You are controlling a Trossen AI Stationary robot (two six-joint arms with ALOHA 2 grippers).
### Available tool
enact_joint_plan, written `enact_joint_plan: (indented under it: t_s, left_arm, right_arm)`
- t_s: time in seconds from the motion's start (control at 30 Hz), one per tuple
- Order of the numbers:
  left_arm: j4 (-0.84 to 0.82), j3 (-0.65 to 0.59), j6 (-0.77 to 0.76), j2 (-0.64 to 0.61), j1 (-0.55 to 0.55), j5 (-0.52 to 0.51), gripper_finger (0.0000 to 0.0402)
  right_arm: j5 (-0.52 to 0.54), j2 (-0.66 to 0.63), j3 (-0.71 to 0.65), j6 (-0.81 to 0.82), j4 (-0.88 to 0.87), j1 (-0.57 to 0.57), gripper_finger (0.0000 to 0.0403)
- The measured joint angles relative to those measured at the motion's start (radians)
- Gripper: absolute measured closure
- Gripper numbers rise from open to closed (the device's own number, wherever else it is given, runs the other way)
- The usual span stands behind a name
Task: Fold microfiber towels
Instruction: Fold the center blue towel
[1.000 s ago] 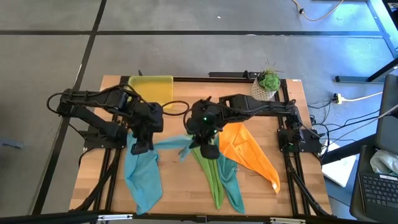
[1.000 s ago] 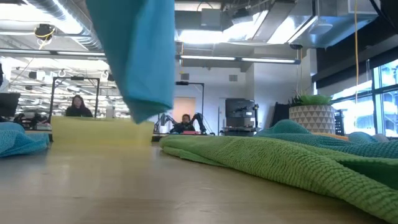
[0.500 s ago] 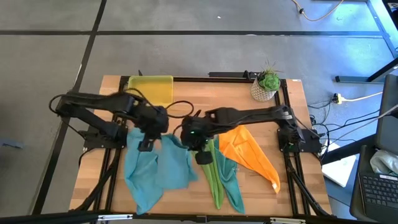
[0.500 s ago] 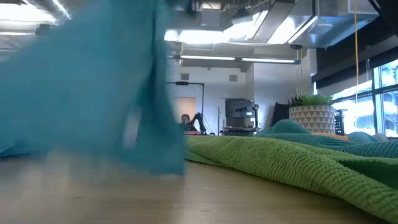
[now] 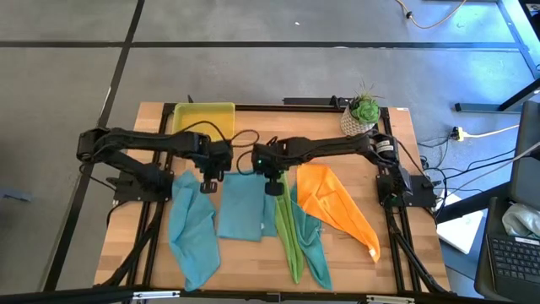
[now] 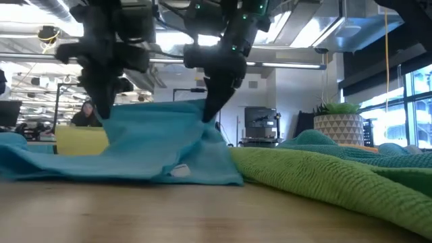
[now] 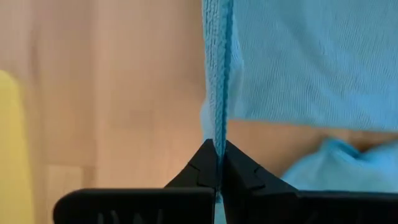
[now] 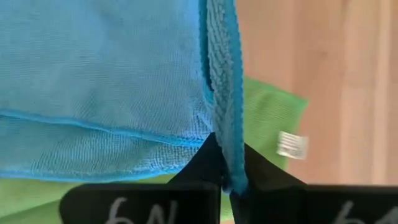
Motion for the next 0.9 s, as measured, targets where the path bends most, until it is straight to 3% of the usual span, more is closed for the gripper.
enact_joint_plan:
  t_s: [0.17, 0.37, 0.63, 0.9]
  left_arm:
    - [-0.001, 0.054, 0.027, 0.0, 0.065, -0.035, 0.0401]
    - [-0.1, 0.137, -0.037, -0.016, 0.065, 0.088, 0.0401]
    - [-0.189, 0.164, -0.175, -0.029, -0.073, 0.14, 0.0401]
    - [-0.116, 0.158, -0.322, -0.028, -0.245, 0.087, 0.0401]
  right_arm:
    - [0.016, 0.0, 0.043, -0.022, -0.014, -0.016, 0.0378]
    - [0.038, 0.0, 0.16, -0.022, -0.185, 0.005, 0.0396]
    - [-0.001, -0.001, 0.222, -0.004, -0.203, 0.095, 0.0388]
    - [-0.022, -0.001, 0.122, 0.06, -0.129, 0.187, 0.0387]
